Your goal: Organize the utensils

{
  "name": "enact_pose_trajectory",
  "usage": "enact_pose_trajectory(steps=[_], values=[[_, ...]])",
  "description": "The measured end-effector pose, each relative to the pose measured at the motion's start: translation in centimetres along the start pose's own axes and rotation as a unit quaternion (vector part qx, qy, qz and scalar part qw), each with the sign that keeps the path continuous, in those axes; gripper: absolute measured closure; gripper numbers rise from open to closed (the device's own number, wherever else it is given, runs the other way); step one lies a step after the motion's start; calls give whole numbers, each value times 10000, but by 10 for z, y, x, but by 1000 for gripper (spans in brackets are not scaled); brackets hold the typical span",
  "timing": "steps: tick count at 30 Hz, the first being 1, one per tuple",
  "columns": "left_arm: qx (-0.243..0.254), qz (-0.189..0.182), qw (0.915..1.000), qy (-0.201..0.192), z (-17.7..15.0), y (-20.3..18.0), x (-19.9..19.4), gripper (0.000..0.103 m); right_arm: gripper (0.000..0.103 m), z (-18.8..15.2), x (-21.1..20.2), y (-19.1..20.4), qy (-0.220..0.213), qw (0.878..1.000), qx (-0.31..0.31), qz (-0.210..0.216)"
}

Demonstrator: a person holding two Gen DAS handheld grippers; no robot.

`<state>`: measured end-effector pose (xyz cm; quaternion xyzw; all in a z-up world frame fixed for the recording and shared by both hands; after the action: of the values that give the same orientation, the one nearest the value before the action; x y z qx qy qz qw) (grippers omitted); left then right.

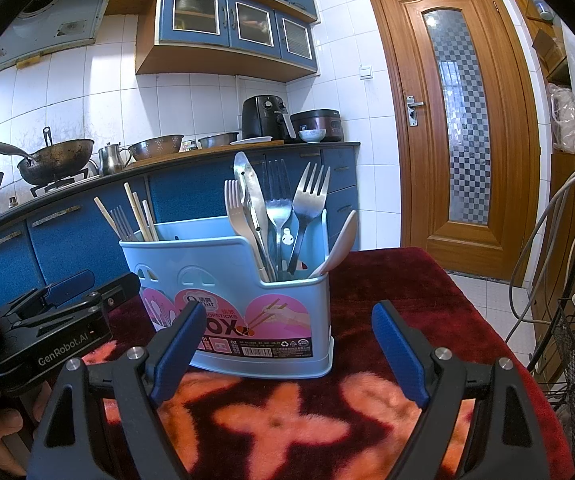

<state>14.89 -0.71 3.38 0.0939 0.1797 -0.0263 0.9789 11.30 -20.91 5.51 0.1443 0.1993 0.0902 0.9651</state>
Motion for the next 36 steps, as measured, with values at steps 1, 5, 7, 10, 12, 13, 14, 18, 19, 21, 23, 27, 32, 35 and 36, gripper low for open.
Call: enact_pose_trajectory(steps=[1, 5, 7, 10, 12, 13, 14, 18, 19, 21, 23, 27, 32, 35, 36], values=[[-5, -7, 10000, 9, 0, 0, 0, 33, 16, 0, 0, 0, 3, 10000, 1, -2], [-16, -18, 10000, 22, 0, 0, 2, 33, 16, 0, 0, 0, 1, 10000, 3, -1], [-26, -16, 10000, 14, -1, 0, 1, 33, 16, 0, 0, 0, 3, 10000, 2, 0], [-23, -19, 10000, 22, -2, 0, 3, 33, 16, 0, 0, 0, 5, 10000, 0, -1], [-24, -19, 10000, 17, -2, 0, 2, 33, 16, 0, 0, 0, 3, 10000, 0, -1], [-28, -16, 10000, 13, -1, 0, 2, 33, 16, 0, 0, 0, 5, 10000, 0, -1], [-30, -15, 10000, 10, -1, 0, 2, 33, 16, 0, 0, 0, 5, 10000, 1, -2], [-33, -19, 10000, 21, -1, 0, 2, 33, 16, 0, 0, 0, 6, 10000, -5, -2], [-36, -17, 10000, 21, -1, 0, 2, 33, 16, 0, 0, 0, 5, 10000, -4, -1], [-37, -22, 10000, 17, -2, -1, 3, 33, 16, 0, 0, 0, 6, 10000, -7, -1], [-33, -23, 10000, 23, -2, 0, 3, 33, 16, -1, 1, 0, 5, 10000, -6, -4], [-24, -25, 10000, 23, -2, 0, 3, 33, 16, -1, 1, 0, 7, 10000, -4, -2], [-25, -28, 10000, 28, -2, 0, 3, 33, 16, 0, 1, 0, 10, 10000, -4, -3], [-16, -33, 10000, 30, -1, 1, 3, 33, 16, -2, 1, -1, 15, 10000, 6, -7], [-11, -37, 10000, 29, -1, 1, 3, 33, 16, -2, 1, -2, 16, 10000, 10, -10]])
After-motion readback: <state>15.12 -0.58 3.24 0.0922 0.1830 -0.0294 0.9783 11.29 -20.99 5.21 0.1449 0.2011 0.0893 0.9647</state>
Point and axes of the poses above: each gripper's, at about its wrist camera, not at the fingertips, and x roughly the way its jaws point, y to its left, z to its top, the point moved 1 cm from there along x, roughly the way its jaws point, and after that the axes turned 13 degrees about x, right-handed, at the moved point
